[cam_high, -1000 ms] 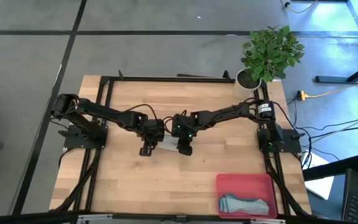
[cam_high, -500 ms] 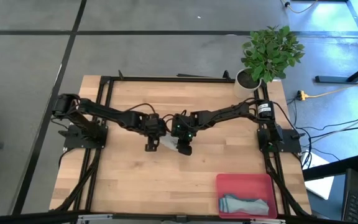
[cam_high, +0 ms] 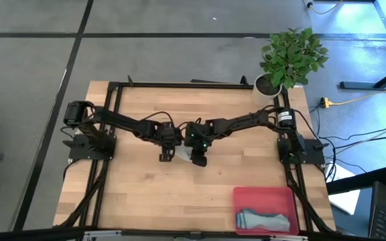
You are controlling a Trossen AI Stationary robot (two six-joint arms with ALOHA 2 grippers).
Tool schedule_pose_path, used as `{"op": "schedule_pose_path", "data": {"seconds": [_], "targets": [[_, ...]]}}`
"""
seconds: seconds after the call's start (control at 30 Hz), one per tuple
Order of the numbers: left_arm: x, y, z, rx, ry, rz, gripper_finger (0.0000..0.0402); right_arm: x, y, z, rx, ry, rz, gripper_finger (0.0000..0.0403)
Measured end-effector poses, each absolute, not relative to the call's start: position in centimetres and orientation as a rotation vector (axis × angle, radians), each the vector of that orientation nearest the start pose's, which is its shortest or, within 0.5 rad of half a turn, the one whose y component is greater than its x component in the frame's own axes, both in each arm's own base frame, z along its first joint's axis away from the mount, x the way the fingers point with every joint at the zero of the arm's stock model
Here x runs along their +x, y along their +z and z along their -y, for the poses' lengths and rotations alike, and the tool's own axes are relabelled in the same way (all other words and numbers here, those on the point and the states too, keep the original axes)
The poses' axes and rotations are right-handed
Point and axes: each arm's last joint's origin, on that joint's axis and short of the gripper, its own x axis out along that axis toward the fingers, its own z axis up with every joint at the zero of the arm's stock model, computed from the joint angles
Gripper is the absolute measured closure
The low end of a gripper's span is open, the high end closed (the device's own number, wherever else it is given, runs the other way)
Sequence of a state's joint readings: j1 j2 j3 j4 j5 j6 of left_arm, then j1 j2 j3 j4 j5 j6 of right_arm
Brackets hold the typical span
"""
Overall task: Roll microfiber towels into tight, uniform cylinder then place into a basket
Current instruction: Roll the gray towel
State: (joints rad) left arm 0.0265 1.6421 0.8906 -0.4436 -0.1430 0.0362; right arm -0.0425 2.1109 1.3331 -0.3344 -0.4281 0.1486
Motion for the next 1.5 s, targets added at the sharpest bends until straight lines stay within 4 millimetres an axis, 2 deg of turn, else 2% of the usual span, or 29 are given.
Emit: {"op": "schedule_pose_path", "data": {"seconds": [0.13,0.4,0.77,1.07,1.27,1.5], "targets": [[29.3,15.2,-1.2,0.079,0.101,-1.204,0.0401,41.4,11.8,0.5,0.396,0.271,-1.111,0.0375],[28.6,14.2,-1.2,0.064,0.083,-1.207,0.0401,41.1,13.6,0.6,0.351,0.232,-1.079,0.0375],[28.5,13.9,-1.2,0.064,0.082,-1.211,0.0401,41.1,14.5,1.0,0.365,0.228,-1.052,0.0372],[28.4,13.9,-1.2,0.058,0.073,-1.218,0.0401,40.7,16.3,2.5,0.332,0.120,-1.015,0.0371],[28.4,13.8,-1.2,0.071,0.058,-1.224,0.0401,40.6,15.9,4.2,0.288,-0.020,-1.017,0.0371],[28.3,13.8,-1.2,0.071,0.055,-1.225,0.0401,40.6,14.7,4.5,0.294,-0.030,-1.060,0.0373]]}}
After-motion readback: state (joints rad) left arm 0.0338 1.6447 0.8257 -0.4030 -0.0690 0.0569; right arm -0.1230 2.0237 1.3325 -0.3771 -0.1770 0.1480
